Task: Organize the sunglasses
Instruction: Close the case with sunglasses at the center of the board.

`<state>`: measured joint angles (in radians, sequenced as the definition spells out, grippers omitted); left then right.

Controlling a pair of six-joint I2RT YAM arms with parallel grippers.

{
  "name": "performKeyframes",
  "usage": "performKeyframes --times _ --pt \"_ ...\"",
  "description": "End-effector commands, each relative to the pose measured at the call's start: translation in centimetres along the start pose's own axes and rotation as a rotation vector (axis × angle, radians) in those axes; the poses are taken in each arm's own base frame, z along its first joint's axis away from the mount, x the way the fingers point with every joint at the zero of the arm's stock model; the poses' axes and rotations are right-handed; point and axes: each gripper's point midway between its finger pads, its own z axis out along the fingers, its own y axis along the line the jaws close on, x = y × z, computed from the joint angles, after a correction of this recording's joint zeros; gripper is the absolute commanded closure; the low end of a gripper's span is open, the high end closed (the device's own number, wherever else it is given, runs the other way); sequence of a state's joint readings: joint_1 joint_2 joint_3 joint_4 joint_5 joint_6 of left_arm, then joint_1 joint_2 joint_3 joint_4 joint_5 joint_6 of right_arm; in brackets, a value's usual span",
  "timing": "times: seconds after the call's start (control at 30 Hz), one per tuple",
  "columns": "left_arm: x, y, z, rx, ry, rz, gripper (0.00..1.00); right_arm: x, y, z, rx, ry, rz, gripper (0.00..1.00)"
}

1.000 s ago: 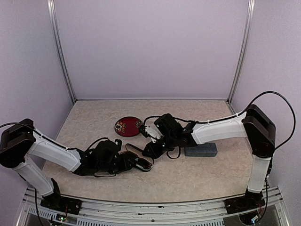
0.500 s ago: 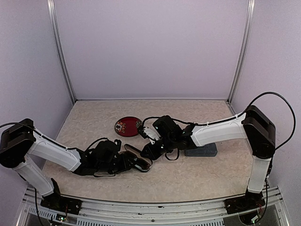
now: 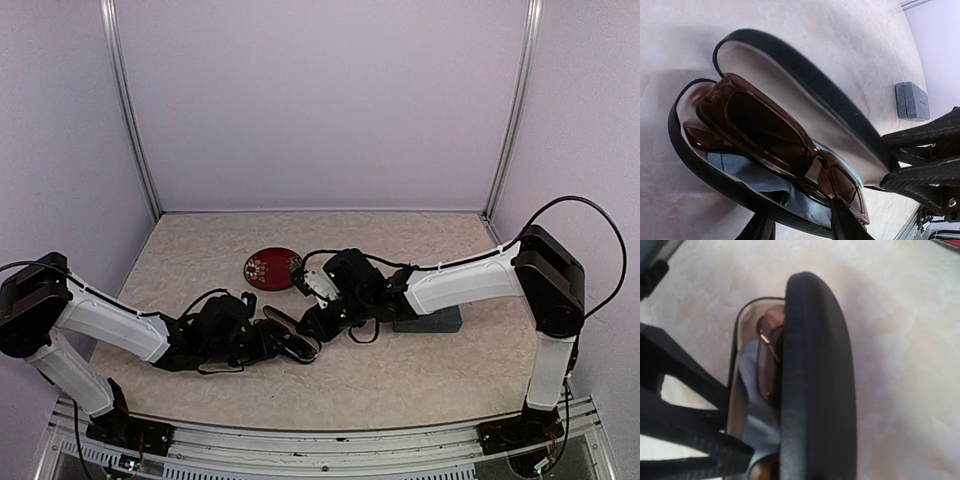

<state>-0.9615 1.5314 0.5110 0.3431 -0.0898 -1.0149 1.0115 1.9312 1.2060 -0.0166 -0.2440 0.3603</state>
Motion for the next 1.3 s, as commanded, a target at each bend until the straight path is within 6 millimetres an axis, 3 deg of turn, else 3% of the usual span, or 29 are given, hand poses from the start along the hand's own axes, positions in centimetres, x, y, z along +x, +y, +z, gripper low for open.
performKeyframes --times 0.0,0.3,0.53,0.8,1.27 --pt "-5.8 -8.1 -2.1 0.292 -0.202 0.024 0.63 11.0 11.1 1.3 -0.405 0.334 -0.023 0.82" --pt "-5.2 -8.3 -2.1 0.31 -0.173 0.038 0.63 10.3 10.6 1.2 -0.371 0.315 -0.01 0.8" --pt "-3.8 -7.6 -2.1 0.265 -0.152 0.064 0.63 8.3 8.8 -0.1 -0.342 0.245 0.04 0.75" --pt "-2.7 -7.1 -2.0 0.243 -0.134 0.075 0.63 6.7 8.2 -1.4 -0.377 0.203 0.065 0.67" --pt "-2.7 -7.4 -2.0 0.234 -0.139 0.088 0.63 4.9 6.2 -2.7 -0.343 0.152 0.132 0.59"
